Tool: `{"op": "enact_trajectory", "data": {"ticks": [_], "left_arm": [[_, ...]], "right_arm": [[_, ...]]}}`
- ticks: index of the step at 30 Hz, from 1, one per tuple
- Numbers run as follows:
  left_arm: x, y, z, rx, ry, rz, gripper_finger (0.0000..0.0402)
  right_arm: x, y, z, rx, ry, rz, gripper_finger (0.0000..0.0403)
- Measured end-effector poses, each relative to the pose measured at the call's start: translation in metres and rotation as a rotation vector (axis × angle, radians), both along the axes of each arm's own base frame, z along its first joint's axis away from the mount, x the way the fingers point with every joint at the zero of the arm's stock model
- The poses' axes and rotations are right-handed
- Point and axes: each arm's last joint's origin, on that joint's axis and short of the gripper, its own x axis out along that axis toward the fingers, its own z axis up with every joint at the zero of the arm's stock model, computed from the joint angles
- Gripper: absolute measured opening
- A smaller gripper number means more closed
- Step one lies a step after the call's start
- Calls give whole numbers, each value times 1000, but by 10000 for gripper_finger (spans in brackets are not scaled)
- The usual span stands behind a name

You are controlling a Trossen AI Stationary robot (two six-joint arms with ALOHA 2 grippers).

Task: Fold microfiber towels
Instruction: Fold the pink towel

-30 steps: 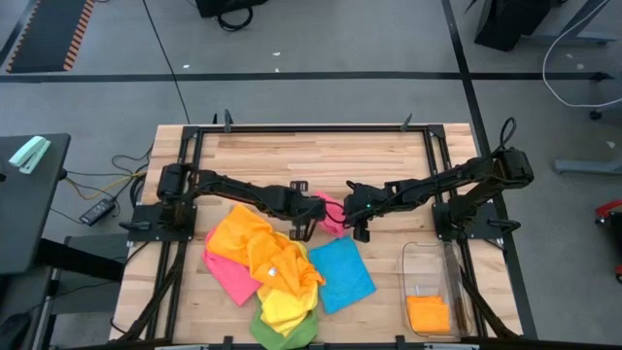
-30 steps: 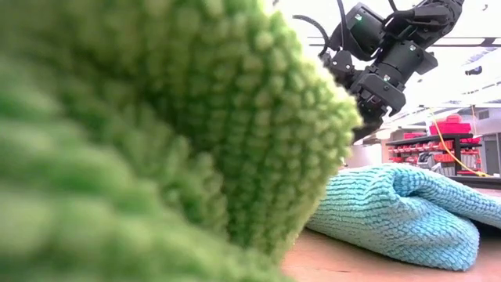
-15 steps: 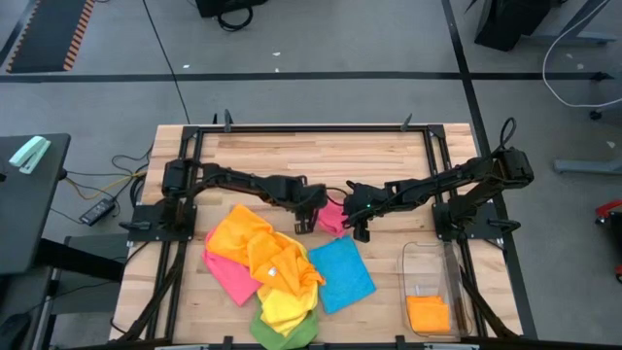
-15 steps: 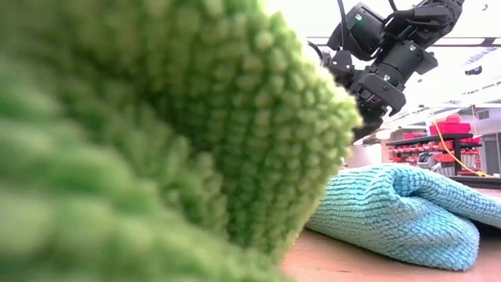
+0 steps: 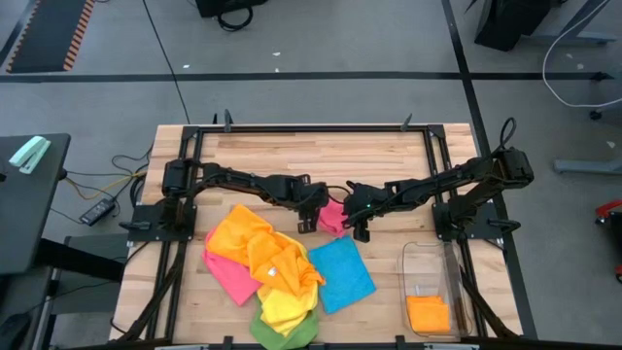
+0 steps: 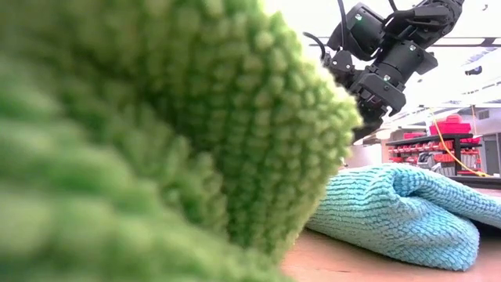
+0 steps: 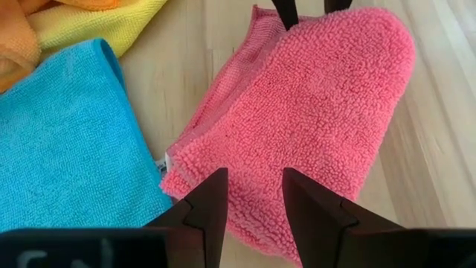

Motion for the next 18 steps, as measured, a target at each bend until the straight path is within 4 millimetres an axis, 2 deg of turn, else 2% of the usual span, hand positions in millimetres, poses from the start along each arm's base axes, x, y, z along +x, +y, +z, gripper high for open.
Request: {"op": "enact_trajectory", "data": {"ticks": [7, 15, 18], "left_arm": [[1, -2, 0, 1, -8, -7, 136], [3, -8, 1, 3, -36, -3, 218], [3, -7, 2, 45, -37, 24, 232]], "right_arm": [[0, 0, 0, 3, 0, -3, 137], [0, 0, 0, 1, 0, -1, 137], [0, 0, 0, 2, 0, -2, 137]]}}
